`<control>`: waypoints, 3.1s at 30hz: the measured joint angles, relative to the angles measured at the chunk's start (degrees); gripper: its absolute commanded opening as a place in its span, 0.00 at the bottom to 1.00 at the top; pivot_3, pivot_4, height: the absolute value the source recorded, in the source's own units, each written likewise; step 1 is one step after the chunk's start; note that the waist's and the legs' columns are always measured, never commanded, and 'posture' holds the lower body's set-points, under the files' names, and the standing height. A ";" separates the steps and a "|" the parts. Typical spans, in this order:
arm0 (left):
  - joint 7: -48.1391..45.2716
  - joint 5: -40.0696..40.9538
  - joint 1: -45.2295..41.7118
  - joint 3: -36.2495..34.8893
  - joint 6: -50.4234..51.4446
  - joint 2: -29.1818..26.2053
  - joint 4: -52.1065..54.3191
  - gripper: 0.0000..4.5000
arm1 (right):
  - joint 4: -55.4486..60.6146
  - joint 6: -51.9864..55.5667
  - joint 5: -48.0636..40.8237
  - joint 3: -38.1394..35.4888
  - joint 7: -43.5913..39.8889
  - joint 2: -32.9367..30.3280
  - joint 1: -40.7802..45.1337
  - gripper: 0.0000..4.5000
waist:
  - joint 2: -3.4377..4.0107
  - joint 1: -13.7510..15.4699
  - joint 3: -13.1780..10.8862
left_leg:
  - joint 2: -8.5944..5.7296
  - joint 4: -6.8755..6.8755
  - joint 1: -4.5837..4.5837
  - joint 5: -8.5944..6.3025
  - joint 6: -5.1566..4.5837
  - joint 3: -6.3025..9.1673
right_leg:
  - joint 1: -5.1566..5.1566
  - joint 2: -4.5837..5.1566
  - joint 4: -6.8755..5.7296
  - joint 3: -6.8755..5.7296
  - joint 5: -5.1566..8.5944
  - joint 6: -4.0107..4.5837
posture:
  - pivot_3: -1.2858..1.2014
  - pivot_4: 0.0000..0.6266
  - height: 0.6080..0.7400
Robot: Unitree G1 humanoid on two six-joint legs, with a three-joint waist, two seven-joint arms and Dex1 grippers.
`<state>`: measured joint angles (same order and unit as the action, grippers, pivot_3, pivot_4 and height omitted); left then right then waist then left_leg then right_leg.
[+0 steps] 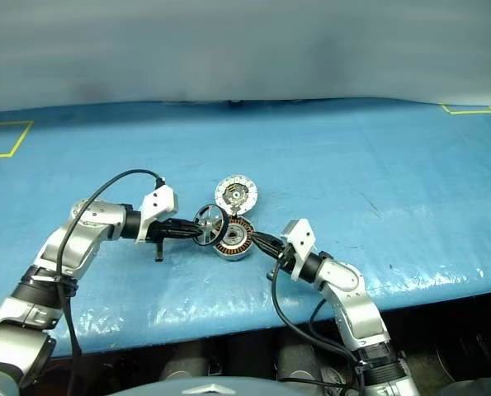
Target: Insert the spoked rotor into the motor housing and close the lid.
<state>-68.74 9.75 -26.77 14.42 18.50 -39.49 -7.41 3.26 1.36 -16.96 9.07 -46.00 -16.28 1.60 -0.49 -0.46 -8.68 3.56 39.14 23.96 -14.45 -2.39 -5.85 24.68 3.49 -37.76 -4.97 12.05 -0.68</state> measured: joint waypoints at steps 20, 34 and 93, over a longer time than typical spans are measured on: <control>-4.04 -0.75 -6.80 2.38 1.36 3.46 -3.22 0.01 | -2.43 -3.89 -1.15 -0.40 -5.12 -1.51 -3.10 0.00 | -0.05 -0.01 -0.03 | -0.04 0.02 -0.02 0.00 -0.01 0.00 | -0.03 -0.01 -0.02 0.02 0.00 0.01 | 0.52 0.24 1.00; -6.37 -2.81 -9.54 5.11 1.08 4.54 -6.21 0.01 | -2.55 -3.91 0.13 0.16 -4.81 -1.31 -3.59 0.00 | -0.07 -0.02 -0.05 | -0.05 0.04 -0.03 0.00 0.00 0.00 | -0.03 -0.03 -0.03 0.04 -0.01 -0.01 | 0.52 0.24 1.00; 30.35 -2.36 -0.81 -12.03 -0.46 15.17 -10.48 0.39 | -5.82 5.87 7.63 4.38 7.70 4.04 8.92 0.00 | -0.10 -0.11 -0.05 | -0.05 0.04 -0.12 0.05 0.04 -0.02 | -0.11 0.00 -0.09 0.06 -0.21 -0.30 | 0.52 0.24 1.00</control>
<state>-38.39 7.39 -27.58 2.39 18.04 -24.32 -17.89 -2.56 7.23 -9.33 13.45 -38.30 -12.24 10.51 -0.59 -0.58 -8.74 3.51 39.18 23.84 -14.40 -2.35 -5.88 24.57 3.49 -37.85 -4.91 11.84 -0.98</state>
